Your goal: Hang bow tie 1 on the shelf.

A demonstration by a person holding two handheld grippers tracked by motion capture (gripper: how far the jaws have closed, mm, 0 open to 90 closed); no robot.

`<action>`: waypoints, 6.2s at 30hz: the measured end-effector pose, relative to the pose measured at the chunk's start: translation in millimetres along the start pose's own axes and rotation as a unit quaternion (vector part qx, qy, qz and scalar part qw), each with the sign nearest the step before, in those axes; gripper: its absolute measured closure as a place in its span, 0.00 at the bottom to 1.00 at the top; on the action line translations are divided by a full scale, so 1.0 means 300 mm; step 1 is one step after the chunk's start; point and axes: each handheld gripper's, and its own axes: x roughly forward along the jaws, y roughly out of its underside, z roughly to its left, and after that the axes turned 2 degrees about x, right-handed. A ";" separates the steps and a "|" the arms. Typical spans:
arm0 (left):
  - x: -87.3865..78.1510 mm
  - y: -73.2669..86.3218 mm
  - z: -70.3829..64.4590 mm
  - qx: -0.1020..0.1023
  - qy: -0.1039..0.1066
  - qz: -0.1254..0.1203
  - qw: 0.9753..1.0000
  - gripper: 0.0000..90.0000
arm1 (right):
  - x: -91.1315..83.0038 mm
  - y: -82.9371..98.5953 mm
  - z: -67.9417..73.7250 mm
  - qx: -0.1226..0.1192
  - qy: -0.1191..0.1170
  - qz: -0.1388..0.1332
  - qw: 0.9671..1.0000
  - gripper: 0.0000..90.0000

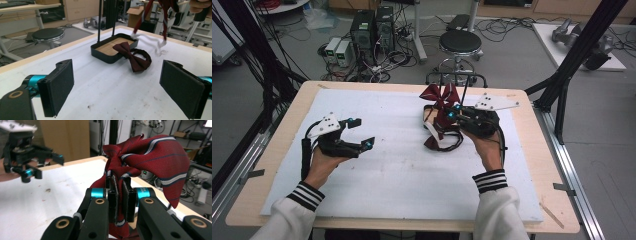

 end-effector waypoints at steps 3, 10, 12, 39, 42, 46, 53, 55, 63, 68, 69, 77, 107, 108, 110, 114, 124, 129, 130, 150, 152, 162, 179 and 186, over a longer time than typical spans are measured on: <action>-0.027 0.033 0.011 -0.009 -0.009 -0.003 1.000 0.14 | -0.022 0.000 -0.021 0.003 0.012 -0.010 1.000 0.95; -0.079 0.093 0.020 -0.019 -0.031 -0.017 0.999 0.14 | -0.058 -0.010 -0.058 0.007 0.033 -0.015 0.999 0.95; -0.092 0.106 0.020 -0.019 -0.038 -0.020 0.999 0.14 | -0.066 -0.014 -0.068 0.007 0.038 -0.017 0.999 0.95; -0.181 0.176 -0.007 -0.010 -0.072 -0.069 0.995 0.14 | -0.165 -0.054 -0.215 0.015 0.106 -0.019 0.994 0.95; -0.187 0.177 -0.013 -0.007 -0.075 -0.071 0.995 0.14 | -0.167 -0.052 -0.237 0.014 0.111 -0.014 0.994 0.95; -0.193 0.189 -0.019 -0.006 -0.080 -0.072 0.994 0.14 | -0.165 -0.054 -0.262 0.014 0.120 -0.011 0.993 0.95; -0.201 0.215 -0.022 -0.011 -0.082 -0.073 0.994 0.14 | -0.169 -0.051 -0.310 0.021 0.139 -0.003 0.990 0.95; -0.202 0.221 -0.022 -0.014 -0.082 -0.074 0.994 0.14 | -0.170 -0.047 -0.322 0.024 0.142 -0.005 0.990 0.95; -0.194 0.241 -0.031 -0.013 -0.079 -0.076 0.994 0.14 | -0.169 -0.025 -0.362 0.032 0.157 -0.001 0.987 0.95; -0.194 0.253 -0.037 -0.012 -0.084 -0.080 0.993 0.14 | -0.167 -0.009 -0.385 0.039 0.166 0.002 0.985 0.95; -0.194 0.257 -0.038 -0.013 -0.084 -0.080 0.993 0.14 | -0.167 -0.005 -0.390 0.041 0.168 0.004 0.985 0.95; -0.199 0.269 -0.044 -0.014 -0.094 -0.090 0.991 0.14 | -0.169 0.022 -0.422 0.056 0.179 0.016 0.982 0.94; -0.207 0.278 -0.051 -0.007 -0.105 -0.109 0.988 0.15 | -0.125 0.134 -0.480 0.098 0.197 0.068 0.973 0.93; -0.207 0.278 -0.051 -0.007 -0.106 -0.108 0.988 0.15 | -0.122 0.136 -0.480 0.100 0.196 0.069 0.973 0.93; -0.207 0.278 -0.052 -0.007 -0.105 -0.110 0.988 0.15 | -0.117 0.141 -0.480 0.101 0.197 0.074 0.972 0.93; -0.208 0.279 -0.052 -0.007 -0.104 -0.110 0.988 0.15 | -0.112 0.160 -0.478 0.102 0.199 0.086 0.971 0.93; -0.209 0.279 -0.051 -0.006 -0.102 -0.110 0.989 0.15 | -0.124 0.194 -0.474 0.108 0.201 0.093 0.969 0.92; -0.210 0.279 -0.052 -0.005 -0.103 -0.112 0.988 0.15 | -0.112 0.195 -0.469 0.114 0.202 0.087 0.969 0.59; -0.210 0.280 -0.052 -0.005 -0.103 -0.112 0.988 0.15 | -0.108 0.196 -0.467 0.119 0.207 0.085 0.967 0.44; -0.211 0.280 -0.051 -0.007 -0.103 -0.113 0.988 0.15 | -0.149 0.146 -0.351 0.095 0.211 0.052 0.972 0.09; -0.211 0.280 -0.051 -0.008 -0.103 -0.113 0.988 0.15 | -0.158 0.142 -0.335 0.091 0.210 0.046 0.972 0.09; -0.212 0.280 -0.050 -0.008 -0.103 -0.114 0.988 0.15 | -0.202 0.125 -0.246 0.074 0.204 0.025 0.976 0.09; -0.213 0.280 -0.049 -0.010 -0.103 -0.115 0.988 0.15 | -0.235 0.168 -0.081 0.060 0.172 0.002 0.983 0.09; -0.213 0.281 -0.049 -0.010 -0.103 -0.116 0.988 0.15 | -0.231 0.212 -0.021 0.064 0.164 -0.006 0.984 0.09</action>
